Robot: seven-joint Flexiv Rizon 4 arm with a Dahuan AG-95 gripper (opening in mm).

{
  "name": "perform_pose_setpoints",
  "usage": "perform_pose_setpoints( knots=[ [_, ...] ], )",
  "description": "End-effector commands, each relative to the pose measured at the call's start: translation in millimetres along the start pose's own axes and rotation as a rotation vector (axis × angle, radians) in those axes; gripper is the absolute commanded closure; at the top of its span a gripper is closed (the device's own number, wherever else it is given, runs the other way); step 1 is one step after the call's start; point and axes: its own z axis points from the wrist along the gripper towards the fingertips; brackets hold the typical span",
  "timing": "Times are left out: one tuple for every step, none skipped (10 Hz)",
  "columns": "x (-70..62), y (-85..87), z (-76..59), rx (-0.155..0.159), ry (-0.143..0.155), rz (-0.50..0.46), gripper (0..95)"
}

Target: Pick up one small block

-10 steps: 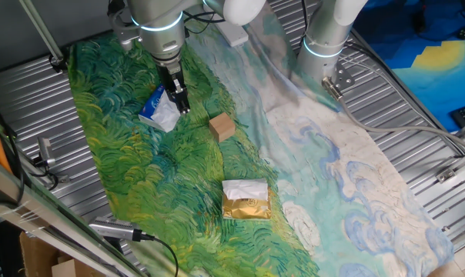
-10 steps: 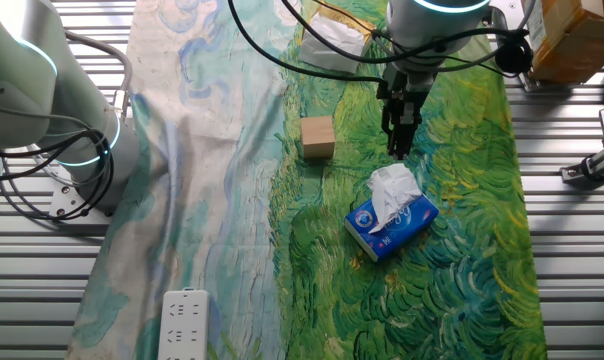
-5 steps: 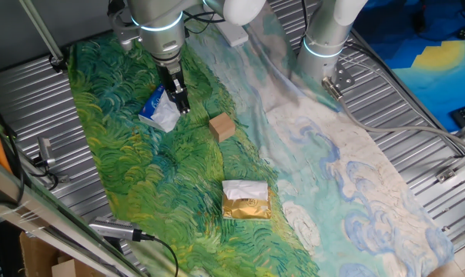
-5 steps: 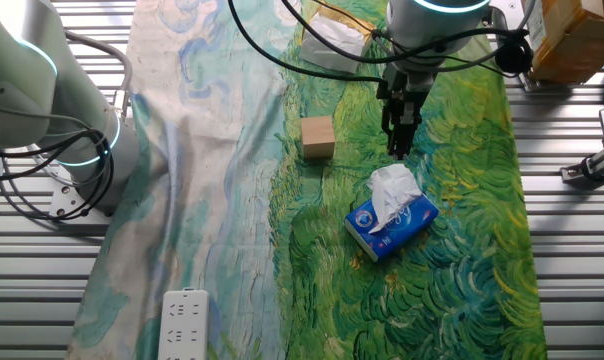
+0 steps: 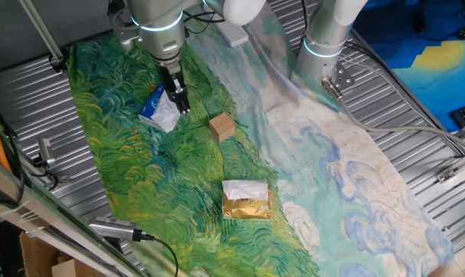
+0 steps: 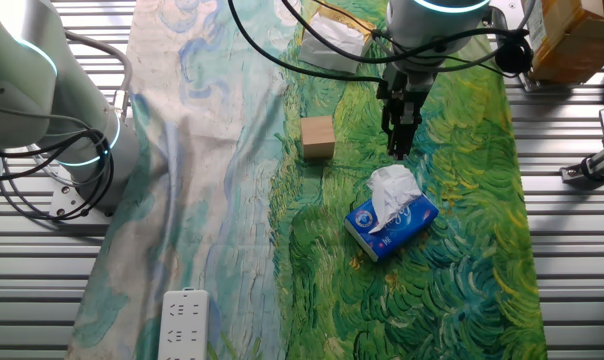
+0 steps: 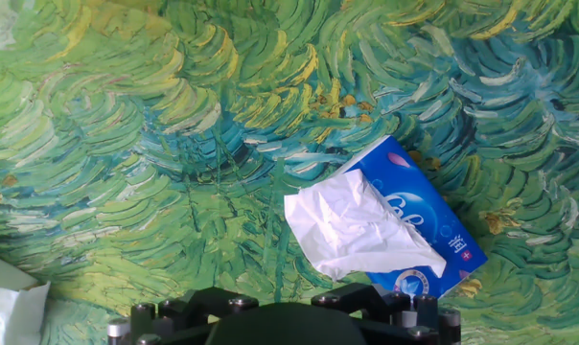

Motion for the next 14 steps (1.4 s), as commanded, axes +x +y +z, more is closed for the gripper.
perform_pose_setpoints(
  knots=[
    [0.2, -0.1, 0.0, 0.0, 0.0, 0.0, 0.0],
    [0.2, 0.0, -0.1, -0.003, 0.033, -0.306, 95.0],
    [0.2, 0.0, -0.3, -0.003, 0.034, -0.306, 95.0],
    [0.2, 0.0, -0.3, -0.003, 0.036, -0.306, 95.0],
    [0.2, 0.0, -0.3, -0.003, 0.038, -0.305, 95.0],
    [0.1, 0.0, -0.3, -0.004, 0.038, -0.304, 95.0],
    [0.1, 0.1, -0.3, -0.004, 0.039, -0.304, 95.0],
    [0.1, 0.1, -0.3, -0.004, 0.04, -0.302, 95.0],
    [0.1, 0.1, -0.3, -0.004, 0.041, -0.298, 95.0],
    [0.1, 0.1, -0.4, -0.003, 0.043, -0.294, 95.0],
    [0.2, 0.2, -1.4, -0.002, 0.046, -0.289, 95.0],
    [-0.1, 0.3, -2.0, -0.003, 0.044, -0.273, 95.0],
    [-0.1, 0.3, -2.0, -0.006, 0.039, -0.261, 95.0],
    [-0.1, 0.3, -2.1, -0.006, 0.038, -0.254, 95.0]
  ],
)
